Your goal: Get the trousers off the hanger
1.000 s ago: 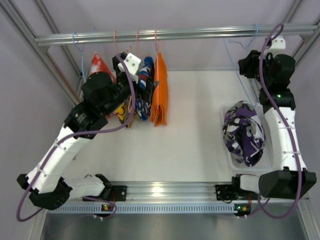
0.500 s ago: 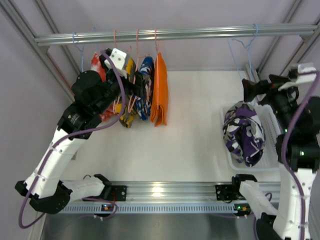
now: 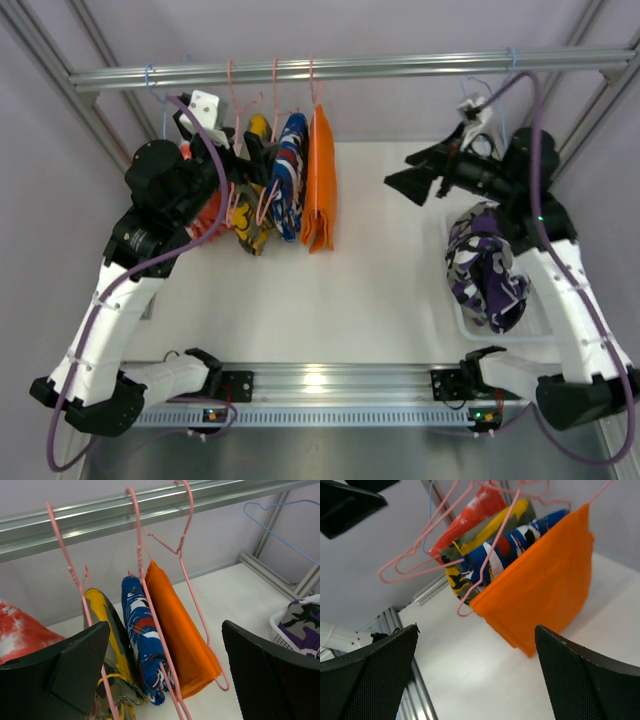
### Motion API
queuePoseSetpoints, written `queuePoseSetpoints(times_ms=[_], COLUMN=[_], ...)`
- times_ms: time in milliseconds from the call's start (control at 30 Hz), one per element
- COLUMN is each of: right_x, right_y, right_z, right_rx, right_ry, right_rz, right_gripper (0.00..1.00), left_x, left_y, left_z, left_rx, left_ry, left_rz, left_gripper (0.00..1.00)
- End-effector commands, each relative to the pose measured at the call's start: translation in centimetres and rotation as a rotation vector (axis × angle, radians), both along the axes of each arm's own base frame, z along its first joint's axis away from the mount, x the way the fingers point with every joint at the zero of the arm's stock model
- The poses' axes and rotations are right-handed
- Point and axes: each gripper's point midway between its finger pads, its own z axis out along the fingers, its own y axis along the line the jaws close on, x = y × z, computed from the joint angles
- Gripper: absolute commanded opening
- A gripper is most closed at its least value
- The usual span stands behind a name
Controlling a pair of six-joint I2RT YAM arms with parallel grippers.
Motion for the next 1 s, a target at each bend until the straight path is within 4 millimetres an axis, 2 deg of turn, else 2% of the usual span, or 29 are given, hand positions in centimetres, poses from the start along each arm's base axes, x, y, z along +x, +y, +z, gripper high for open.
queuePoseSetpoints(times_ms=[0,67,100,167,200,233,267,300,333,367,400,467,533,567,600,667,800,967], right_x=[2.7,4.0,5.9,6.9,8.5,9.1,8.8,10.3,10.8,10.6,10.9,11.0,11.5,12.1,12.9,13.8,15.2,15.8], right_y=[4.2,6.4,7.0,8.4,8.9,9.5,11.0,11.3,11.8,12.7,13.3,13.6,13.7,13.2,13.3,13.0,14.6,16.4], right_z=[2.1,2.3,2.9,3.0,3.0,2.3,2.1,2.2,0.4,0.9,-0.4,-1.0,-1.5,-1.2,-1.5,-1.1,-2.2,-2.2], right_rx=[0.186,0.218,0.257,0.296,0.306,0.285,0.264,0.232,0.175,0.167,0.122,0.107,0.083,0.089,0.078,0.075,0.071,0.094], right_ry=[-0.012,-0.007,-0.018,-0.006,-0.003,0.01,0.009,-0.021,0.028,0.013,0.023,0.023,0.01,-0.003,-0.002,-0.001,0.023,0.031], right_rz=[0.042,0.04,-0.003,-0.017,-0.063,-0.082,-0.07,-0.142,-0.191,-0.231,-0.256,-0.342,-0.386,-0.431,-0.456,-0.503,-0.496,-0.443], right_gripper=[0.98,0.98,0.98,0.96,0.95,0.93,0.9,0.82,0.78,0.77,0.76,0.81,0.8,0.79,0.71,0.65,0.61,0.54], left_x=[0.2,0.6,0.7,0.9,1.1,1.1,1.3,1.3,1.3,1.3,1.2,1.1,0.8,0.6,0.5,0.2,-0.3,-0.6], left_y=[1.0,1.7,1.9,2.2,2.3,2.3,2.3,2.2,2.2,2.2,2.3,2.5,2.5,2.6,2.6,2.6,2.2,2.4], left_z=[2.2,2.9,3.1,4.2,4.4,4.5,4.8,4.7,4.8,4.8,4.8,4.8,5.0,5.2,5.3,5.5,5.6,5.9], left_rx=[-0.064,-0.061,-0.055,-0.057,-0.057,-0.056,-0.059,-0.063,-0.066,-0.067,-0.064,-0.059,-0.059,-0.06,-0.059,-0.065,-0.055,-0.051], left_ry=[-0.058,-0.073,-0.081,-0.104,-0.107,-0.108,-0.108,-0.104,-0.108,-0.109,-0.111,-0.115,-0.118,-0.126,-0.128,-0.136,-0.156,-0.179], left_rz=[0.024,0.05,0.056,0.066,0.07,0.067,0.067,0.062,0.062,0.06,0.062,0.067,0.061,0.06,0.057,0.054,0.02,0.018], left_gripper=[0.99,0.99,0.99,0.99,0.99,0.99,0.99,0.99,0.99,0.99,0.99,0.99,0.99,0.99,0.99,0.99,0.99,0.99])
